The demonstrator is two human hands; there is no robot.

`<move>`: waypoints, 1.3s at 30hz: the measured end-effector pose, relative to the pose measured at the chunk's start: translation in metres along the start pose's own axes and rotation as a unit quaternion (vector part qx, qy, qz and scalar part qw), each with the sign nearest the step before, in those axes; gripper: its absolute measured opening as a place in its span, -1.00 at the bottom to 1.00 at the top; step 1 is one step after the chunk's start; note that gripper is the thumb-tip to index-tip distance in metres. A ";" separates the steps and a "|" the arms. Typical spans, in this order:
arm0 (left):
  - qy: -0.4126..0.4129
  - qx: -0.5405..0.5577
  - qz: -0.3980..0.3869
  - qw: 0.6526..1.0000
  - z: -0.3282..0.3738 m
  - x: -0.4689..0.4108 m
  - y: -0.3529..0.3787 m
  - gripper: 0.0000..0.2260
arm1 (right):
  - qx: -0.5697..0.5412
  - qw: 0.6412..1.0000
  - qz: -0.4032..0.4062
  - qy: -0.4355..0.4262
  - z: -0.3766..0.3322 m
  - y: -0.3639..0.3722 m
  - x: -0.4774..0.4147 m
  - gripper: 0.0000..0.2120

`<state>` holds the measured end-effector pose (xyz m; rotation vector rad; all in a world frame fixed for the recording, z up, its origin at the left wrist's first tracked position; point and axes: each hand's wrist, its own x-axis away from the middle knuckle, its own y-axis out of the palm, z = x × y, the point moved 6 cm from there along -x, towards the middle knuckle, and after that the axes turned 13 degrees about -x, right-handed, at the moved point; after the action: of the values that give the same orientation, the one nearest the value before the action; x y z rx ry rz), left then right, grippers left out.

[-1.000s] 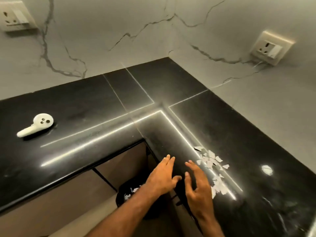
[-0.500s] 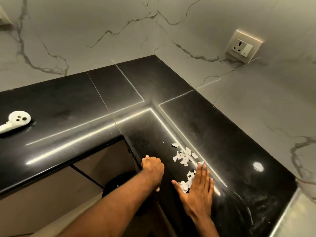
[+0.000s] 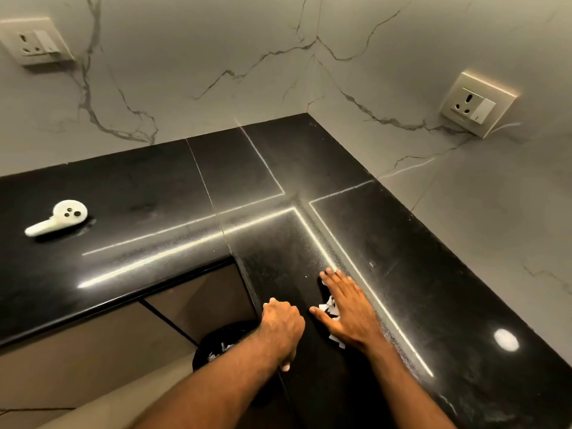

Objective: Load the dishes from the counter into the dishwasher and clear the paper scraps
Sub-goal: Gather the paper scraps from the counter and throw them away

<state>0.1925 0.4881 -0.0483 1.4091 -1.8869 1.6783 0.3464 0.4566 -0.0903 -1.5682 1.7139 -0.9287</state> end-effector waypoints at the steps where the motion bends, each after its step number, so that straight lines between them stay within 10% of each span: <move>1: -0.002 -0.003 0.006 1.000 0.000 0.001 -0.001 -0.38 | 0.003 1.000 -0.003 -0.018 -0.002 0.004 0.002 -0.21; 10: -0.043 0.000 0.041 0.998 -0.003 0.021 0.010 -0.10 | -0.090 0.991 -0.035 -0.094 -0.042 0.019 0.064 -0.38; 17: -0.067 0.160 0.116 0.978 -0.007 0.031 0.014 0.10 | -0.264 0.946 0.158 0.106 -0.022 -0.008 0.123 -0.41; 22: 0.033 0.255 0.166 0.952 0.021 0.028 0.016 0.26 | -0.229 0.965 0.021 0.127 -0.012 0.004 0.156 -0.14; 30: 0.013 0.267 0.197 0.943 0.042 0.027 0.023 0.17 | -0.275 0.953 0.033 0.122 -0.013 -0.012 0.126 -0.39; 39: 0.012 0.242 0.207 0.948 0.054 0.029 0.014 0.08 | -0.178 0.974 -0.103 0.091 -0.017 -0.004 0.116 -0.20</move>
<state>0.1883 0.4257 -0.0528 1.1758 -1.9373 2.4842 0.3239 0.3428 -0.0760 -1.9764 1.9570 -0.9249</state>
